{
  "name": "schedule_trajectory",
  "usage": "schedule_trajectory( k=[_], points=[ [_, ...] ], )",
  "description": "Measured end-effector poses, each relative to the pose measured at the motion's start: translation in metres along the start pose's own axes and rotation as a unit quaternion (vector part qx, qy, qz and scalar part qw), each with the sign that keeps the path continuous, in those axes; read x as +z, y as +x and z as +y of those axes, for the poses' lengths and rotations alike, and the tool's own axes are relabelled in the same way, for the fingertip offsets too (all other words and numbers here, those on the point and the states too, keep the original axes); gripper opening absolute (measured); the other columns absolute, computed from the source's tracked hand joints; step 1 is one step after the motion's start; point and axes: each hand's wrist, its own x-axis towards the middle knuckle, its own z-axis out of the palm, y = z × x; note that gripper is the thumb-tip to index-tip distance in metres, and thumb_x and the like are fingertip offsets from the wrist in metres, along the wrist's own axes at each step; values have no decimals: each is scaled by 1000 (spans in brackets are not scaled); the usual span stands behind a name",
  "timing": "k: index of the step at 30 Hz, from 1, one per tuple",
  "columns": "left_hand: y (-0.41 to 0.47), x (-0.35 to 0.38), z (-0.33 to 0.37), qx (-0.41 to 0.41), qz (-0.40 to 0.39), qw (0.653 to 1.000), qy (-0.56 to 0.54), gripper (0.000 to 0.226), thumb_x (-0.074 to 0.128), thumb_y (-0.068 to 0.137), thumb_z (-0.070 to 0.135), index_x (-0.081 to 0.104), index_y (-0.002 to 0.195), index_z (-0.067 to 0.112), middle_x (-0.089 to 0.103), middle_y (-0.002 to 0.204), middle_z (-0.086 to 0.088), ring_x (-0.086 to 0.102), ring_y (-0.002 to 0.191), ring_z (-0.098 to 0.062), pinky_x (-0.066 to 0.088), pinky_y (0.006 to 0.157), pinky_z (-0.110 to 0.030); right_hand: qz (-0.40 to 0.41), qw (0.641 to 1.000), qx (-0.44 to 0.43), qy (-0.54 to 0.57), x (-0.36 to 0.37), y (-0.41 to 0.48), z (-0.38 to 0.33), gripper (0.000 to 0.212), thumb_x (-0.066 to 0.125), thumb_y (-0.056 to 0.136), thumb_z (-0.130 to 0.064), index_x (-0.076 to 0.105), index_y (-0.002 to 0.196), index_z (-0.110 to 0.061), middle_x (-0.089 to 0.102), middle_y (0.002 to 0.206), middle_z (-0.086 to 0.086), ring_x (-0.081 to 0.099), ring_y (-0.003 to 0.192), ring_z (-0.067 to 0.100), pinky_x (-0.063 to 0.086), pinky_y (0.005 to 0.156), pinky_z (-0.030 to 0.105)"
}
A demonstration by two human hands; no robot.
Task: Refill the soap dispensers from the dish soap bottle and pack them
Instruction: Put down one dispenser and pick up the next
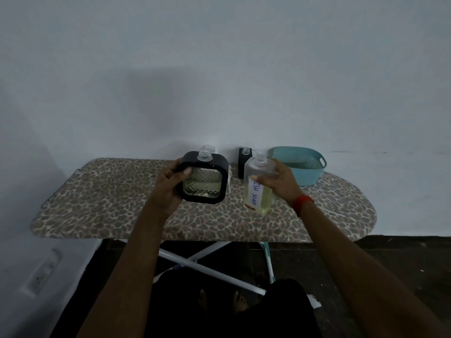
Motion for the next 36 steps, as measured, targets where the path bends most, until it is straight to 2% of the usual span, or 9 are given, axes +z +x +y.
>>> schedule_trajectory(
  k=[4, 9, 12, 15, 19, 22, 25, 29, 36],
  points=[
    [-1, -5, -1, 12, -4, 1000, -5, 49, 81, 76, 24, 64, 121, 10, 68, 117, -9, 62, 113, -27, 54, 92, -44, -41, 999, 23, 7, 8, 0, 28, 64, 90, 72, -23, 60, 128, -19, 69, 126, 0, 66, 117, 20, 54, 100, 47],
    [1, -13, -5, 22, 2, 1000, 21, 34, 44, 96, -4, 52, 128, 3, 64, 120, -10, 59, 116, -29, 52, 94, -47, -31, 998, 44, 38, 7, 2, 50, 70, 88, 75, -19, 49, 133, -18, 62, 135, 4, 61, 123, 23, 51, 102, 55],
    [1, -15, -6, 23, 7, 999, 41, 36, 56, 92, 2, 53, 128, 4, 64, 120, -10, 60, 115, -29, 53, 91, -45, -47, 997, 52, 34, 3, 6, 51, 67, 86, 75, -14, 49, 131, -18, 62, 135, 6, 61, 123, 26, 50, 102, 58],
    [-1, -20, -9, 14, 24, 998, 62, 71, 83, 75, 23, 47, 132, -1, 59, 123, -14, 56, 118, -32, 50, 93, -48, -48, 997, 50, 17, 4, 5, 50, 68, 88, 74, -21, 50, 130, -24, 61, 136, 4, 60, 123, 27, 50, 102, 57],
    [-6, -26, -14, 10, 36, 996, 85, 62, 79, 79, 20, 50, 131, 2, 61, 123, -13, 58, 117, -30, 54, 89, -45, 146, 981, -46, -118, 9, -13, 32, 83, 80, 73, -59, 47, 139, -20, 51, 135, -3, 55, 119, 21, 52, 95, 40],
    [-10, -27, -16, 21, 41, 996, 74, 38, 64, 87, 7, 55, 124, 6, 67, 115, -6, 63, 110, -24, 56, 82, -37, 257, 929, -229, -137, 15, -27, -11, 53, 75, 86, -45, 58, 124, -12, 60, 115, -1, 58, 97, 15, 48, 81, 26],
    [-12, -26, -14, 13, 45, 996, 80, 33, 58, 90, 6, 56, 123, 7, 68, 113, -5, 65, 108, -23, 57, 81, -37, 72, 963, -240, -94, 38, -27, -59, 46, 74, 90, -31, 57, 129, -14, 67, 113, 0, 65, 88, 13, 56, 76, 31],
    [-16, -26, -6, 5, 42, 996, 79, 63, 81, 77, 31, 54, 129, 7, 61, 126, -13, 60, 116, -30, 55, 89, -46, -193, 965, -125, -123, 72, -17, -66, 79, 75, 88, -33, 33, 154, -27, 49, 150, 1, 54, 128, 15, 53, 101, 33],
    [-32, -42, 1, -10, 38, 997, 70, 74, 84, 74, 35, 50, 132, 3, 56, 132, -19, 52, 125, -38, 52, 95, -48, -209, 971, -107, -44, 102, -11, -48, 61, 79, 86, -17, 53, 142, -18, 63, 131, -3, 62, 118, 15, 57, 95, 36]
  ],
)
